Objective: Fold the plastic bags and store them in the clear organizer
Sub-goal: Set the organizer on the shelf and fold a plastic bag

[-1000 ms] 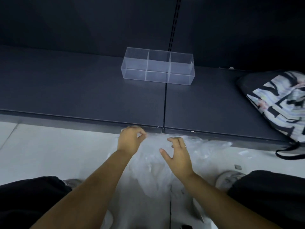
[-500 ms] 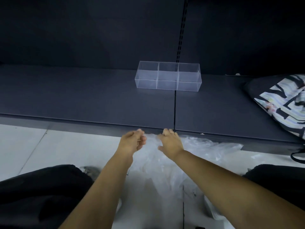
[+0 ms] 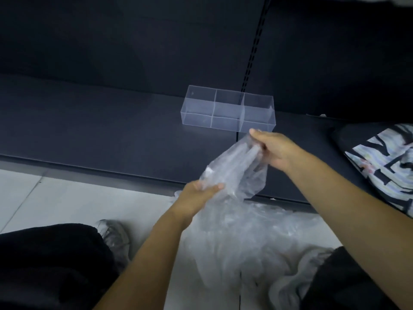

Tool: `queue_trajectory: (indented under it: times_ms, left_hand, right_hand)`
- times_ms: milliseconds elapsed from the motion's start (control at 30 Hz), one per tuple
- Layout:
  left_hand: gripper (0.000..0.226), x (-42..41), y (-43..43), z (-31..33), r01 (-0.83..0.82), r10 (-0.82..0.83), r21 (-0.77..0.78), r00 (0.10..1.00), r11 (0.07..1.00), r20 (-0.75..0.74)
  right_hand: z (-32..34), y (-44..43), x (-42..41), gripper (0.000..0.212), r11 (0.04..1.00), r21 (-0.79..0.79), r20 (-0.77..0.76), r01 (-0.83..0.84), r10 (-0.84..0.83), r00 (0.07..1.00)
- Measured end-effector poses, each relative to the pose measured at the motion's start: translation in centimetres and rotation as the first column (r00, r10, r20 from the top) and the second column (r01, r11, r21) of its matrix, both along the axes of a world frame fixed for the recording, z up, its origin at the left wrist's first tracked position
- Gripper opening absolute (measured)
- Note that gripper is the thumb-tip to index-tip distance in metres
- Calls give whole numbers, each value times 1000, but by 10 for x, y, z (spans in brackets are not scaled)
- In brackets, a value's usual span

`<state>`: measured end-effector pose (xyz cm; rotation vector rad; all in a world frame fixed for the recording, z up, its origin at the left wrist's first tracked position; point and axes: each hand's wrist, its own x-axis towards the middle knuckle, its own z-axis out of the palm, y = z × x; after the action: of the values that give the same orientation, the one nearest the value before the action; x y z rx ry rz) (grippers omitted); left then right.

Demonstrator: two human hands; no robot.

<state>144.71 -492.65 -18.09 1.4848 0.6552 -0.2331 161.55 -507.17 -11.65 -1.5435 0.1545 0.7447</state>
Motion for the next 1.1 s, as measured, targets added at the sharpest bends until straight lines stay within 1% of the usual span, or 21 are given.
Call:
queue_trajectory:
  times_ms: [67, 100, 133, 167, 200, 233, 267, 300, 333, 367, 400, 467, 567, 667, 733, 800, 867, 967, 1000, 1033, 1100]
  left_hand:
    - [44, 12, 5, 13, -40, 42, 25, 998, 999, -53]
    - [49, 18, 7, 21, -43, 45, 27, 997, 999, -64]
    - [52, 23, 8, 29, -48, 49, 21, 997, 999, -63]
    - [53, 28, 10, 36, -61, 62, 15, 996, 998, -56]
    - [55, 34, 11, 44, -85, 85, 7, 995, 996, -48]
    - [56, 37, 12, 52, -101, 101, -3, 994, 995, -45]
    - [59, 40, 11, 60, -104, 103, -19, 994, 994, -36]
    - [62, 43, 10, 65, -91, 91, -34, 996, 995, -15]
    - [66, 45, 8, 69, -72, 73, -48, 997, 996, 12]
    - [69, 46, 6, 71, -60, 62, -56, 997, 997, 35]
    - [70, 45, 3, 74, -55, 58, -61, 997, 997, 48]
    - [70, 43, -1, 75, -78, 83, -72, 995, 994, 60]
    - [60, 37, -1, 69, -218, 220, -35, 973, 975, 72]
    - [55, 26, 4, 58, -371, 372, -27, 926, 928, 71]
    - [50, 19, 6, 51, -420, 422, -35, 904, 907, 65]
    - [45, 14, 8, 46, -498, 498, -8, 866, 867, 42]
    - [50, 8, 11, 43, -549, 547, 132, 836, 825, 56]
    - [42, 2, 10, 46, -528, 466, 499, 847, 687, 255]
    - [42, 1, 8, 55, -510, 394, 564, 860, 650, 323]
    - [43, 1, 5, 64, -484, 302, 559, 870, 674, 389]
    - [46, 1, -3, 86, -324, 128, 394, 885, 860, 447]
  right_hand:
    - [-2, -9, 5, 28, 976, -212, 126, 56, -30, 992]
    - [0, -12, 4, 38, 953, -277, 242, 120, -52, 969]
    - [7, -14, 0, 44, 943, -273, 377, 190, -77, 923]
    - [17, -15, -7, 43, 955, -209, 491, 213, -86, 867]
    - [31, -13, -18, 42, 978, -135, 562, 162, -59, 825]
    - [43, -10, -30, 42, 994, -95, 599, 47, 19, 801]
    - [52, -6, -43, 43, 986, -141, 614, -85, 155, 774]
    - [56, -2, -55, 44, 947, -257, 621, -193, 315, 717]
    - [54, 2, -65, 44, 886, -403, 630, -230, 450, 633]
    - [50, 6, -71, 39, 845, -497, 647, -196, 511, 565]
    - [46, 9, -75, 27, 854, -505, 685, -126, 485, 544]
    - [44, 8, -76, 5, 931, -364, 730, -17, 297, 616]
    - [41, -12, -70, 14, 980, -188, 663, 65, 77, 745]
    - [37, -34, -69, 19, 995, 49, 522, 87, -100, 847]
    - [32, -44, -72, 28, 971, 162, 434, 177, -231, 871]
    - [27, -48, -74, 31, 942, 87, 475, 323, -324, 818]
    - [23, -50, -76, 29, 920, -18, 594, 391, -305, 744]
    - [24, -49, -80, 21, 953, -113, 680, 281, -131, 721]
    - [25, -48, -83, 18, 963, -151, 686, 223, -60, 725]
    - [25, -45, -86, 17, 967, -189, 693, 171, 7, 721]
    - [27, -40, -93, 17, 967, -236, 709, 96, 104, 697]
